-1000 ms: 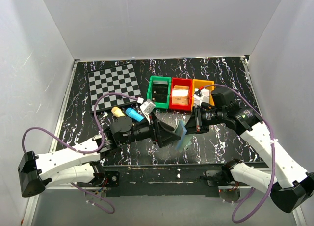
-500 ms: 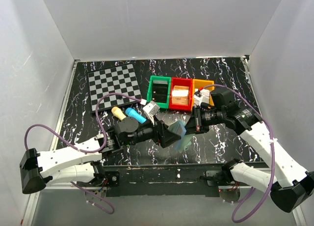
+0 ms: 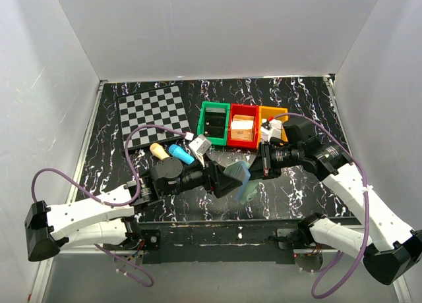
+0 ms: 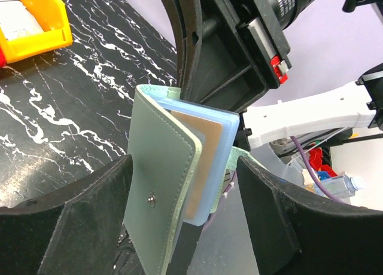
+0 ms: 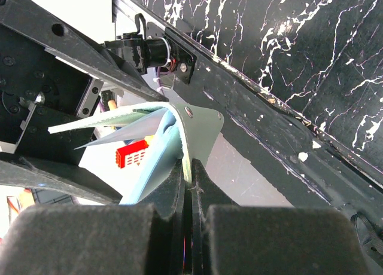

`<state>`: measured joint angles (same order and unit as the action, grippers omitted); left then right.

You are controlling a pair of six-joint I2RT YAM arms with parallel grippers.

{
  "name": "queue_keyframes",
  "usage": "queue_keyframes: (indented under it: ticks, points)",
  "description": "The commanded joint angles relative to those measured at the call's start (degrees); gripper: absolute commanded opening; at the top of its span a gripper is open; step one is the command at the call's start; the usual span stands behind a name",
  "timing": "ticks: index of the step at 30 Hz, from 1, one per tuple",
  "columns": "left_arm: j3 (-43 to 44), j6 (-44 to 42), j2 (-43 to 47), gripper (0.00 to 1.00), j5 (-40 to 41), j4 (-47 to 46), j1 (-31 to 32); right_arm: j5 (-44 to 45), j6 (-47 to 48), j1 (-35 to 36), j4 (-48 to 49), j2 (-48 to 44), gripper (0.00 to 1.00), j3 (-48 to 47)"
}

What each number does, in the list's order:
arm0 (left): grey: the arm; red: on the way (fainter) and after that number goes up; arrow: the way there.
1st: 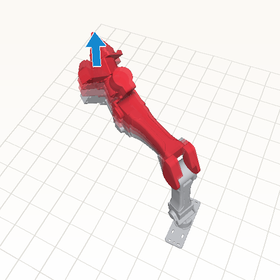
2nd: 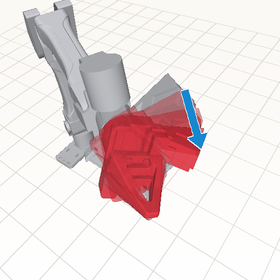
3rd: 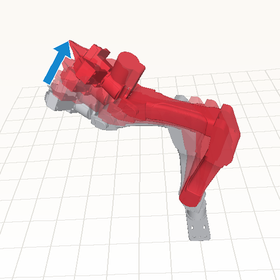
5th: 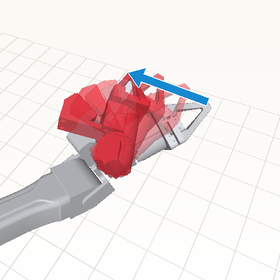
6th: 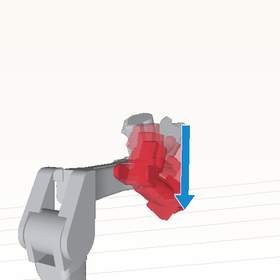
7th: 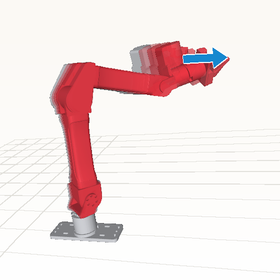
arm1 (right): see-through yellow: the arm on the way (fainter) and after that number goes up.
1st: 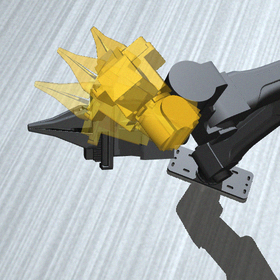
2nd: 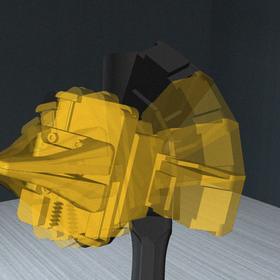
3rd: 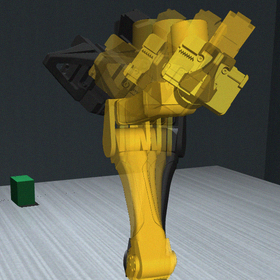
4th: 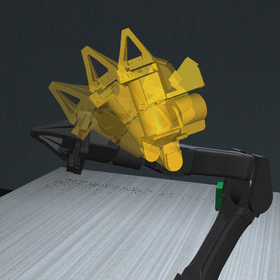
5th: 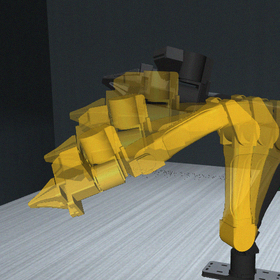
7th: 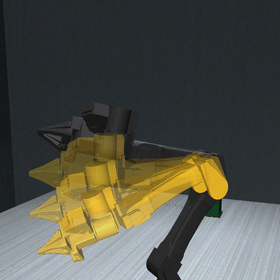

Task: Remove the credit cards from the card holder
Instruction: Open the card holder at the center of the board.

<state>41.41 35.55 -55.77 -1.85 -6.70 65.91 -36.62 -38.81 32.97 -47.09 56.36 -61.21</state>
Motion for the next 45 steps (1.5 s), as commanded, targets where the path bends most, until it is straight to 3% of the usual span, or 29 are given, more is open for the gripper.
queue_keyframes:
  ticks: [1,10,28,33,37,45]
  points:
    - [0.0,-0.8,1.3,0.7,0.4,-1.3,0.4,-1.5,0.2,-0.1,0.8,-0.5,0.01,-2.1]
    - [0.9,-1.4,-1.2,0.64,-0.3,-1.2,1.2,-1.4,0.2,-0.1,0.7,-0.7,0.01,-2.1]
    - [-0.2,-2.1,-0.7,0.37,1.1,-0.4,1.2,-2.1,0.4,-0.1,0.8,-0.6,0.01,-2.0]
    - [-0.5,-2.1,-0.6,0.22,3.8,0.4,1.2,-2.6,0.7,-0.1,0.7,-0.8,0.01,-2.1]
    - [-0.7,-2.2,-0.1,0.01,4.3,0.6,1.2,-3.5,1.4,-0.1,0.2,-0.8,0.01,-2.2]
    - [-1.4,-2.7,1.3,0.0,3.1,0.1,1.2,-4.8,3.1,-0.1,-0.3,-1.2,0.01,-2.2]
